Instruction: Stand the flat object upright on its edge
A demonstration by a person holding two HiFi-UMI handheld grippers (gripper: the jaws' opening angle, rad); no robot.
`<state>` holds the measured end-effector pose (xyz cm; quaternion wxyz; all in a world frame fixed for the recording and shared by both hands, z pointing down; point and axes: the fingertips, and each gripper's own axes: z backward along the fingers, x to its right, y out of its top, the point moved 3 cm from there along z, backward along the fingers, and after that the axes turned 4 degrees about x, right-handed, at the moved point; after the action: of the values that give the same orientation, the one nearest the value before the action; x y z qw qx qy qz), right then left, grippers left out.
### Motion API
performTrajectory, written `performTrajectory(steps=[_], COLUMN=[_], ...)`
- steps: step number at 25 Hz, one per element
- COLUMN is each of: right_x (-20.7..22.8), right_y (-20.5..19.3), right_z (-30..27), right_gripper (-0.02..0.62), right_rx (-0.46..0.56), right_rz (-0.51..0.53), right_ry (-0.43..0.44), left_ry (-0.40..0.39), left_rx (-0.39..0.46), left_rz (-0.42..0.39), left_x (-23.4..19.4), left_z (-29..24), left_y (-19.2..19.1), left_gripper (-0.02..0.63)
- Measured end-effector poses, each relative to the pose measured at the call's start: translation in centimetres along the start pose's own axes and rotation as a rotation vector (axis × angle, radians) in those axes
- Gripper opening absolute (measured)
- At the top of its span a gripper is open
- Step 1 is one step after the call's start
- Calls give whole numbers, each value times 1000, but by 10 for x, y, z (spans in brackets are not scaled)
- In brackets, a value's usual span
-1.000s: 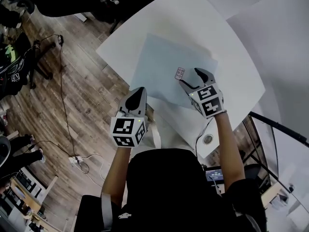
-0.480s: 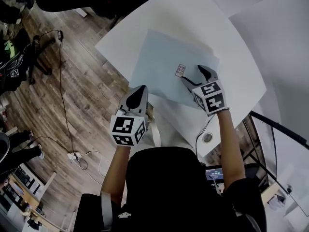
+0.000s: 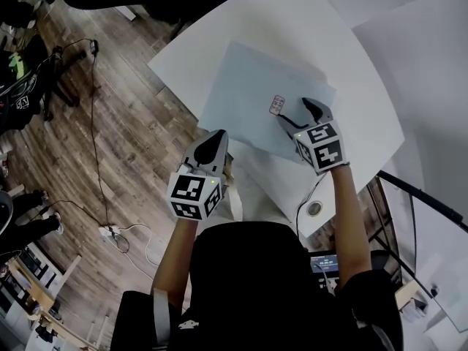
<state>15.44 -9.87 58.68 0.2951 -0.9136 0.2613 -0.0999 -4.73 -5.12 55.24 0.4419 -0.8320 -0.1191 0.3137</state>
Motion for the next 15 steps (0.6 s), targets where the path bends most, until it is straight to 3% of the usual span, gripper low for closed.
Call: performTrajectory(steps=[6,15], right_x=[-11,-16], right_y=[3,4], right_z=[-4,-9], right_gripper=[316,316], right_rx=[7,1], right_rz=[8,31], right_ry=[17,34], left_ry=[-67,-31], left_rx=[-21,-36], left_rz=[20,17], left_x=[6,-3], left_z=[0,6], left_y=[-8,-19], left_gripper=[12,14])
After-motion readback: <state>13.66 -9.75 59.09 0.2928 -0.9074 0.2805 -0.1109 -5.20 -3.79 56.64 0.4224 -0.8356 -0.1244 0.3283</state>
